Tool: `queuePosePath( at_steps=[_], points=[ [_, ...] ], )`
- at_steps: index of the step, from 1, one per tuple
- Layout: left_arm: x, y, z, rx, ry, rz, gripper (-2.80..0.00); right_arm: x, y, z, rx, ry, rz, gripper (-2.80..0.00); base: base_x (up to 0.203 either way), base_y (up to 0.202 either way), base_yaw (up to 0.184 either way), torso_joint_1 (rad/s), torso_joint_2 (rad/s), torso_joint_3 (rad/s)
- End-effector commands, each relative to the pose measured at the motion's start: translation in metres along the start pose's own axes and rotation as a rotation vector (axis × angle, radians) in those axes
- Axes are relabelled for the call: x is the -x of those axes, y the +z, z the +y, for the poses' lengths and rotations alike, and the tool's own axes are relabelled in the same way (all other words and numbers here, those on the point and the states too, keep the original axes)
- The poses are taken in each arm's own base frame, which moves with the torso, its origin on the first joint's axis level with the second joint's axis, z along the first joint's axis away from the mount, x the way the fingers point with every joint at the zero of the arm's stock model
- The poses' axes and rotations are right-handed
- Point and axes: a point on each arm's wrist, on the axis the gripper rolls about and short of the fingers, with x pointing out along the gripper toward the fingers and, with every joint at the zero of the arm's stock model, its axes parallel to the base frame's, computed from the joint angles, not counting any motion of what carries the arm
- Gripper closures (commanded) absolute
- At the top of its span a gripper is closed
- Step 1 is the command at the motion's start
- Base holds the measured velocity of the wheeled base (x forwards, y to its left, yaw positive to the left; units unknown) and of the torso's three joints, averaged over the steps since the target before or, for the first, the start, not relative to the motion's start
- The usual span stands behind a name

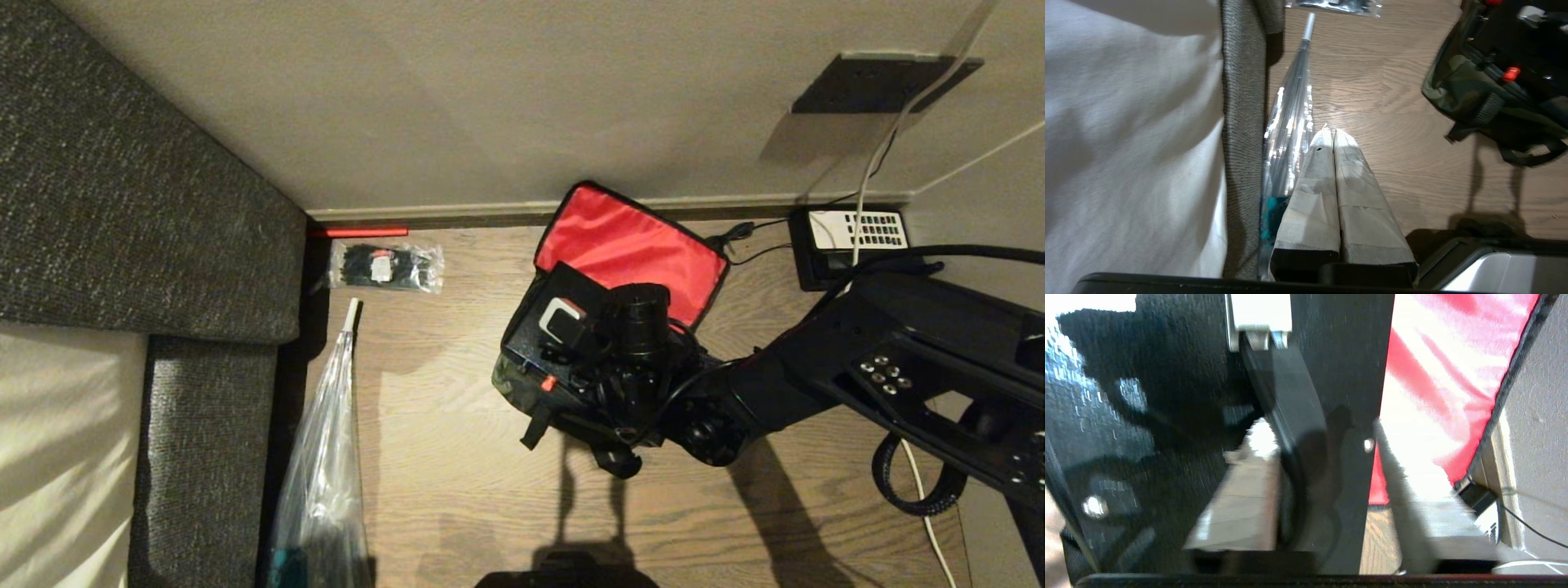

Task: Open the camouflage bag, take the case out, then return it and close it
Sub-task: Place the black box back, then close the top of the storage box

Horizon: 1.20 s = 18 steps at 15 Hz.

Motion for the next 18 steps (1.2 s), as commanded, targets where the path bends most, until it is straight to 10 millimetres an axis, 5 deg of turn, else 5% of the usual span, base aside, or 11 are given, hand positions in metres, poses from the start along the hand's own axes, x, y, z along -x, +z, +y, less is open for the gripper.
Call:
queuePosePath(
  at_steps=[1, 9, 12, 13, 18],
  points=[
    [0.000, 0.000, 0.000, 0.001, 0.002, -0.004, 0.00, 0.008, 0.000, -0.002, 0.013, 0.009, 0.002, -2.80, 0.000, 0.000, 0.000, 0.000, 0.00, 0.000],
    [0.000, 0.000, 0.000, 0.000, 0.002, -0.002, 0.00, 0.115, -0.001, -0.060, -0.007, 0.051, -0.067, -2.80, 0.000, 0.000, 0.000, 0.000, 0.00, 0.000],
    [0.000, 0.000, 0.000, 0.001, 0.002, -0.002, 0.00, 0.149, -0.022, -0.073, -0.016, 0.043, -0.038, -2.80, 0.000, 0.000, 0.000, 0.000, 0.00, 0.000],
    [0.000, 0.000, 0.000, 0.000, 0.002, -0.002, 0.00, 0.158, -0.028, -0.077, -0.020, 0.038, -0.036, 0.00, 0.000, 0.000, 0.000, 0.000, 0.00, 0.000],
    [0.000, 0.000, 0.000, 0.001, 0.002, -0.002, 0.00, 0.188, -0.066, -0.098, -0.114, -0.065, 0.119, 0.00, 0.000, 0.000, 0.000, 0.000, 0.00, 0.000]
  ],
)
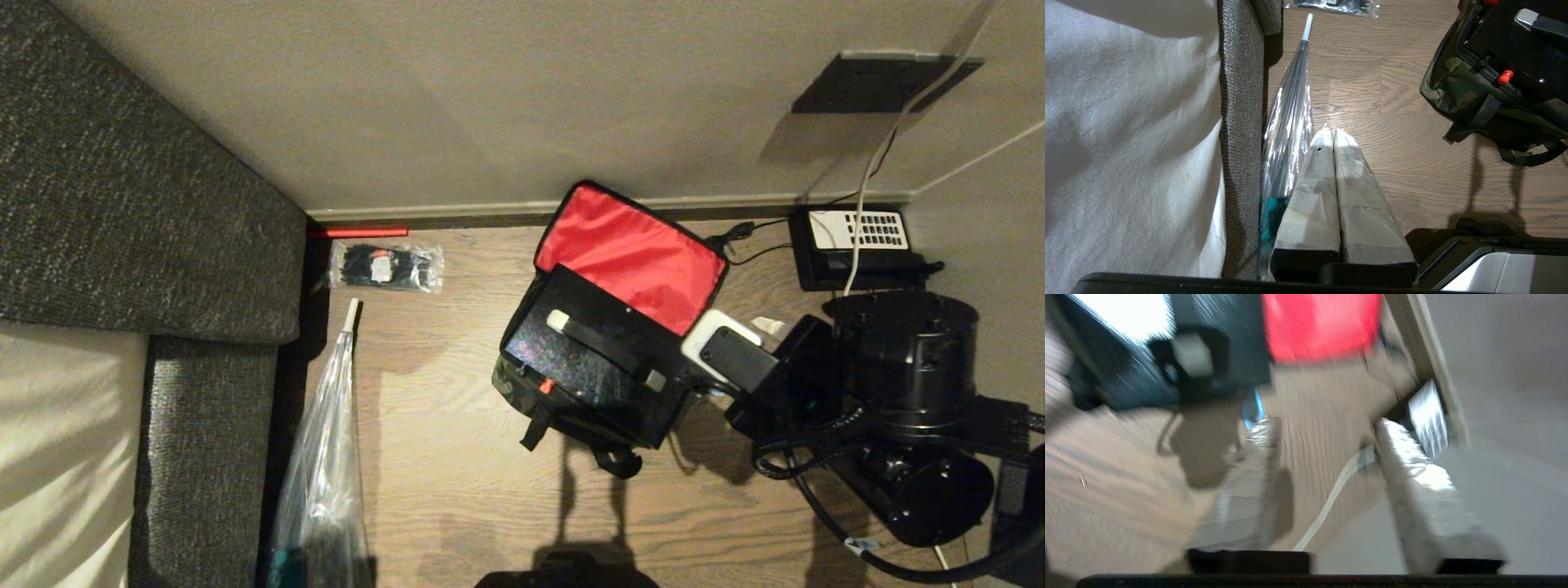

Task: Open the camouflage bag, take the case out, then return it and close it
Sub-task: Close the top of the storage box

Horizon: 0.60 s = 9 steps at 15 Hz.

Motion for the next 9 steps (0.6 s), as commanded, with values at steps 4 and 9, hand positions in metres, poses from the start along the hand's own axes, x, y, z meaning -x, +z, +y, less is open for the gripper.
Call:
queuePosePath(
  at_steps=[4, 9],
  points=[
    [0.000, 0.000, 0.000, 0.000, 0.001, -0.003, 0.00, 0.025, -0.046, -0.032, -0.165, -0.057, 0.213, 0.00, 0.000, 0.000, 0.000, 0.000, 0.00, 0.000],
    [0.000, 0.000, 0.000, 0.001, 0.001, -0.003, 0.00, 0.033, -0.079, -0.040, -0.236, 0.006, 0.322, 0.00, 0.000, 0.000, 0.000, 0.000, 0.00, 0.000]
  ],
)
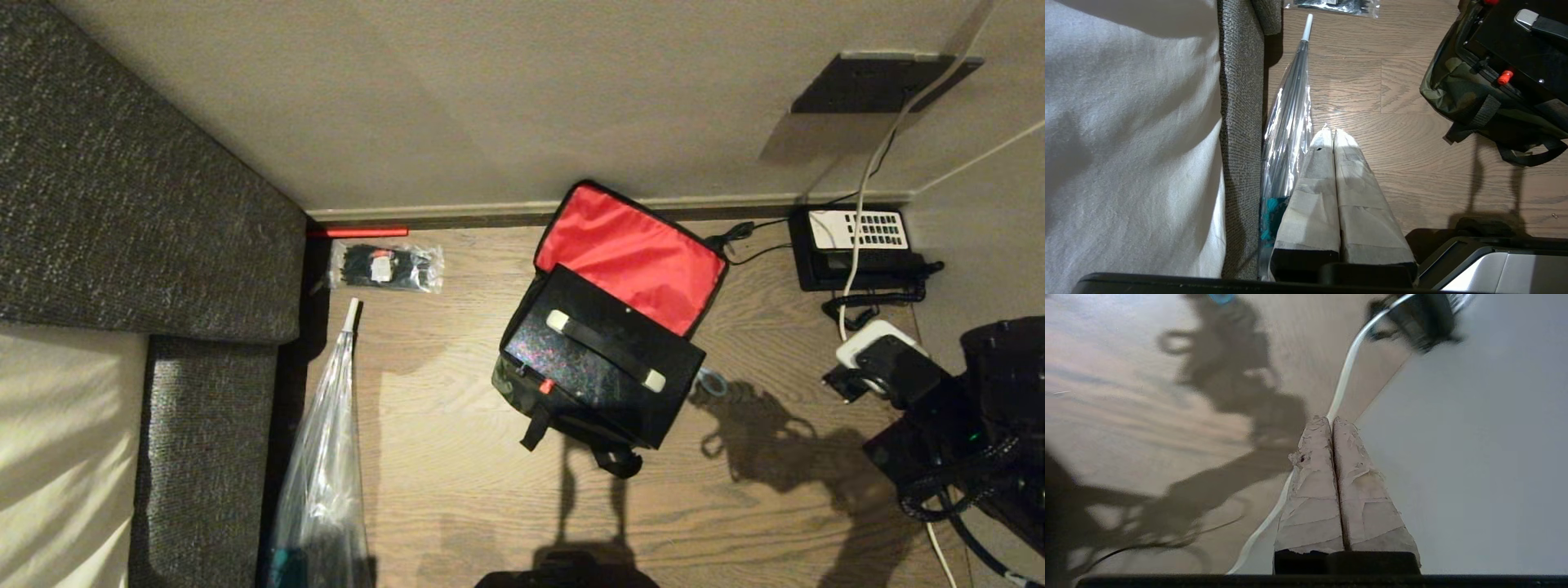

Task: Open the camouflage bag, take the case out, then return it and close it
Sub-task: Close the top of the storage box

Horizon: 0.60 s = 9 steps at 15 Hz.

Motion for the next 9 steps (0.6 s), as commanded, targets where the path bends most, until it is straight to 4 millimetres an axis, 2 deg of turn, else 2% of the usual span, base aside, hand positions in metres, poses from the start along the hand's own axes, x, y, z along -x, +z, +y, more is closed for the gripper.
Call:
queuePosePath(
  at_steps=[1, 4, 6, 9],
  points=[
    [0.000, 0.000, 0.000, -0.001, 0.001, -0.003, 0.00, 0.001, -0.006, -0.008, -0.041, 0.068, 0.008, 0.00, 0.000, 0.000, 0.000, 0.000, 0.00, 0.000],
    [0.000, 0.000, 0.000, 0.001, 0.001, -0.003, 0.00, 0.000, 0.008, -0.014, -0.297, 0.146, -0.014, 0.00, 0.000, 0.000, 0.000, 0.000, 0.00, 0.000],
    [0.000, 0.000, 0.000, 0.001, 0.001, -0.003, 0.00, -0.006, 0.017, -0.014, -0.493, 0.376, -0.059, 0.00, 0.000, 0.000, 0.000, 0.000, 0.00, 0.000],
    [0.000, 0.000, 0.000, -0.001, 0.001, -0.003, 0.00, -0.041, 0.038, -0.022, -0.765, 0.617, -0.037, 0.00, 0.000, 0.000, 0.000, 0.000, 0.00, 0.000]
  ],
)
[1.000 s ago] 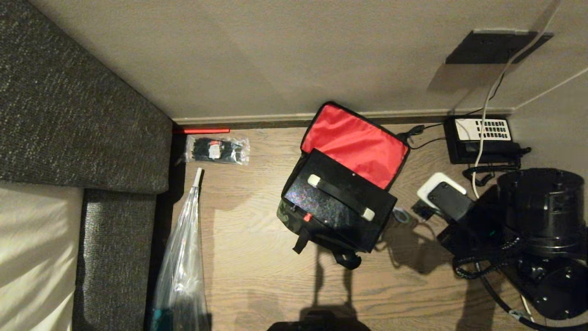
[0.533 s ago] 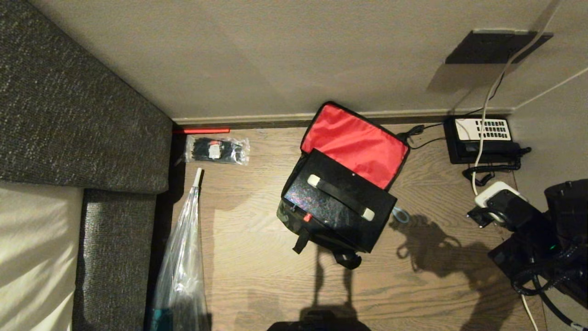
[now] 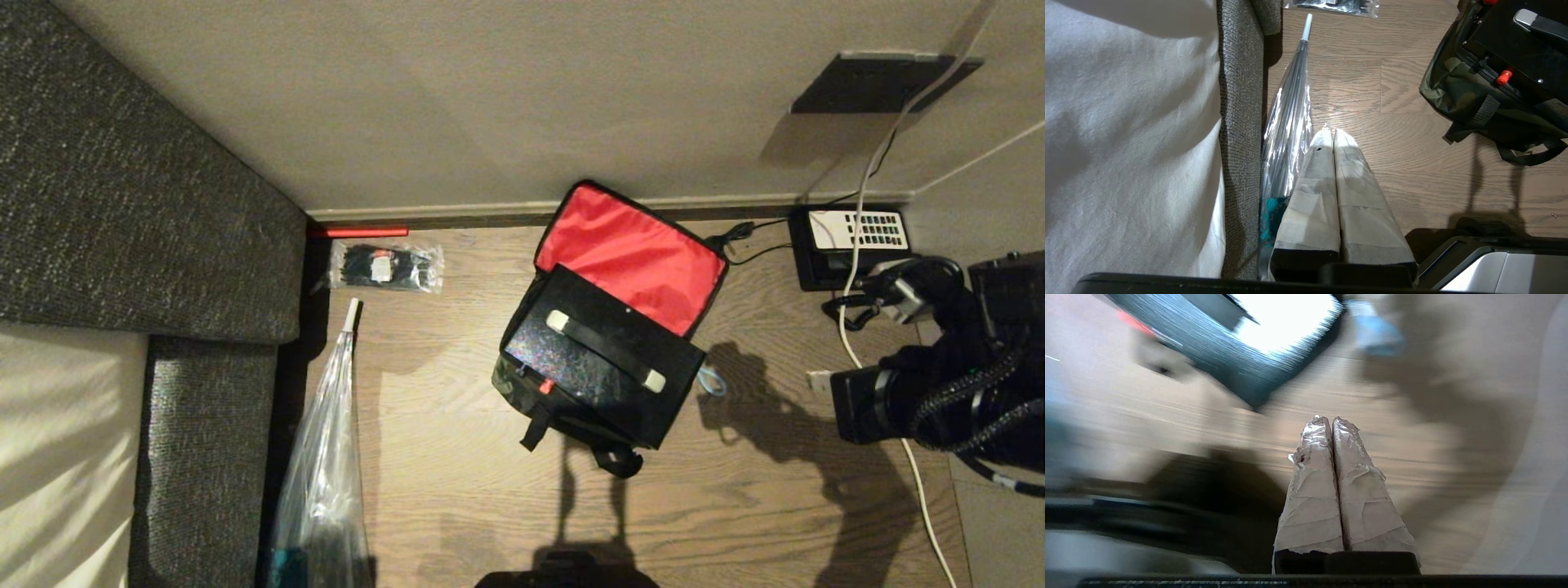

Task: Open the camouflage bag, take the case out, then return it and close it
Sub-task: Close the top of the storage box

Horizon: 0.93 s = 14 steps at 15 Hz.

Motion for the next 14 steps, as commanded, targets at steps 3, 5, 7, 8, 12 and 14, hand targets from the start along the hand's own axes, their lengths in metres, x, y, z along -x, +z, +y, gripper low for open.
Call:
queuePosePath(
  at_steps=[3, 5, 7, 8, 12, 14],
  points=[
    [0.000, 0.000, 0.000, 0.001, 0.001, -0.003, 0.00, -0.070, 0.027, -0.016, -0.334, 0.118, 0.113, 0.00, 0.000, 0.000, 0.000, 0.000, 0.00, 0.000],
    [0.000, 0.000, 0.000, 0.001, 0.001, -0.003, 0.00, -0.099, 0.041, -0.037, -0.411, 0.055, 0.115, 0.00, 0.000, 0.000, 0.000, 0.000, 0.00, 0.000],
    [0.000, 0.000, 0.000, 0.000, 0.001, -0.003, 0.00, -0.124, 0.044, -0.050, -0.499, 0.021, 0.108, 0.00, 0.000, 0.000, 0.000, 0.000, 0.00, 0.000],
    [0.000, 0.000, 0.000, 0.001, 0.001, -0.003, 0.00, -0.139, 0.041, -0.056, -0.532, 0.010, 0.110, 0.00, 0.000, 0.000, 0.000, 0.000, 0.00, 0.000],
    [0.000, 0.000, 0.000, 0.001, 0.001, -0.003, 0.00, -0.186, 0.042, -0.071, -0.627, 0.036, 0.020, -2.80, 0.000, 0.000, 0.000, 0.000, 0.00, 0.000],
    [0.000, 0.000, 0.000, 0.000, 0.001, -0.003, 0.00, -0.205, 0.045, -0.078, -0.634, 0.052, 0.003, -2.80, 0.000, 0.000, 0.000, 0.000, 0.00, 0.000]
  ],
)
